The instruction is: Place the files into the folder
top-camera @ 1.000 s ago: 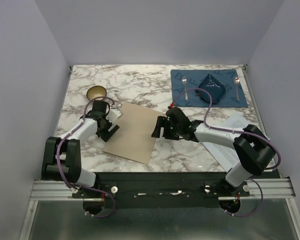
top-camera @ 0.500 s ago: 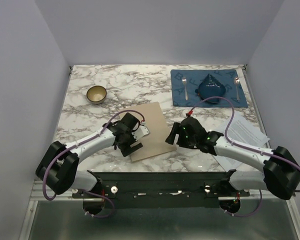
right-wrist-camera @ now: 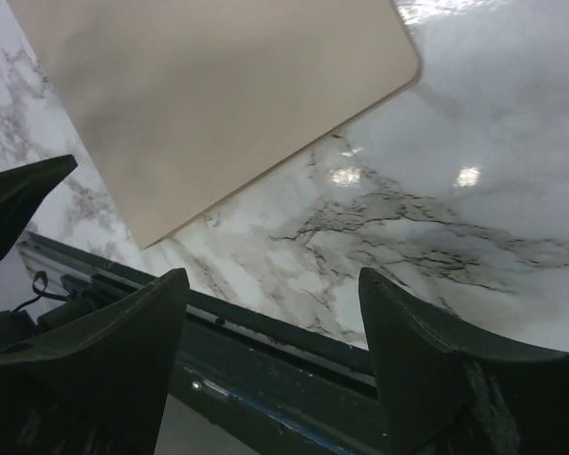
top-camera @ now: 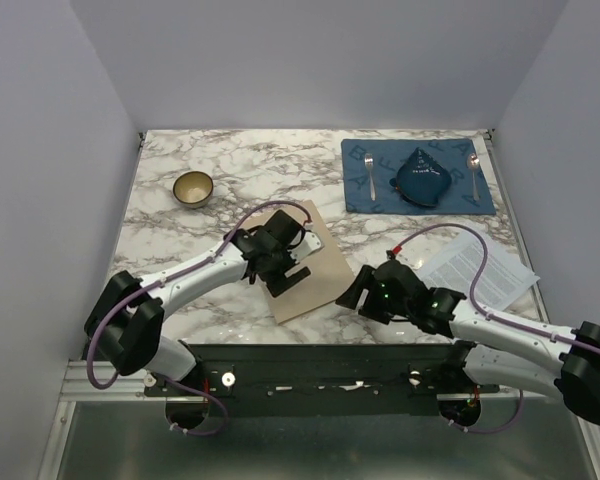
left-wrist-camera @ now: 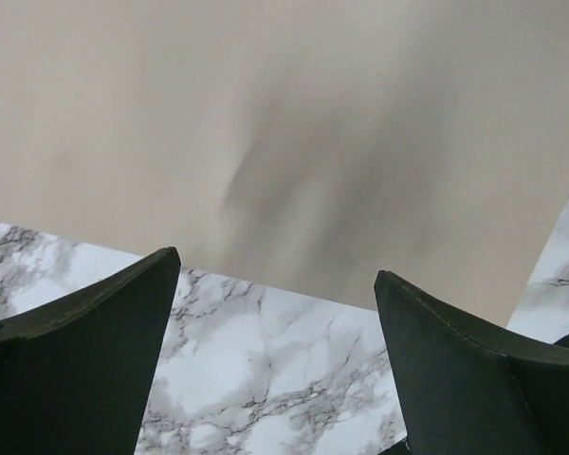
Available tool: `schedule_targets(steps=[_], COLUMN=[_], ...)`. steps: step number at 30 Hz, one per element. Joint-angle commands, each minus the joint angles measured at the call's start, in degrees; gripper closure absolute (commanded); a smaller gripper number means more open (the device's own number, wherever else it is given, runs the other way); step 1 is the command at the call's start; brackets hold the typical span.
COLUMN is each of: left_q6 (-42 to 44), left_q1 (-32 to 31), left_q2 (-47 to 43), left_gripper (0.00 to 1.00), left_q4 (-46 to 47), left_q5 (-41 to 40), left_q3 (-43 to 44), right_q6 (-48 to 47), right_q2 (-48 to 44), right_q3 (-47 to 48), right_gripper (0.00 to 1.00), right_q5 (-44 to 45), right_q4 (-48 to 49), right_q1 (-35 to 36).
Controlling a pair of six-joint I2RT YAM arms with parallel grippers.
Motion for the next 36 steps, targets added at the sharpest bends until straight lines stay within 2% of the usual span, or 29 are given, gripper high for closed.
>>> schedule_targets(steps=[1,5,9,16,23,29,35,36], left_q6=[-1.03,-2.70,-3.40,-5.34,-7.71,-7.01,-6.40,-5.96], left_q1=[3.37,14.43,17.88,19.29,21.22,22.81,23.07,23.07], left_q2=[-4.36,-2.97,-1.02,3.72,14.69,19.89,23.58,24.20], left_gripper=[0.01,0.01,0.01,0.01,0.01,0.01,0.01,0.02], left_q4=[0.03,2.23,7.93,16.29,17.18,19.11,18.85,18.06], left_q5=[-6.30,-8.94,-15.88,-19.76,-26.26,-31.97,-31.28,-28.84], left_q3=[1.93,4.56,3.70,4.04,11.59,14.76,16.87,17.05], right_q6=[4.73,6.40,8.86,13.87,17.47,20.55,22.13,22.48], right_q2=[3.27,8.37,13.82,18.75,22.87,25.25,26.48,26.66], right_q3=[1.57,1.66,1.05,-2.46,-4.23,-7.47,-8.79,-9.67], right_gripper=[0.20,0.20,0.22,0.27,0.30,0.32,0.34,0.34], right_q5=[-1.15,-2.20,-4.84,-6.69,-7.65,-7.74,-7.57,-7.48], right_q4=[7.83,13.55,20.58,28.76,35.18,42.81,47.65,48.71], right_q1=[2.10,2.80,2.80,3.24,3.24,3.15,3.24,3.24])
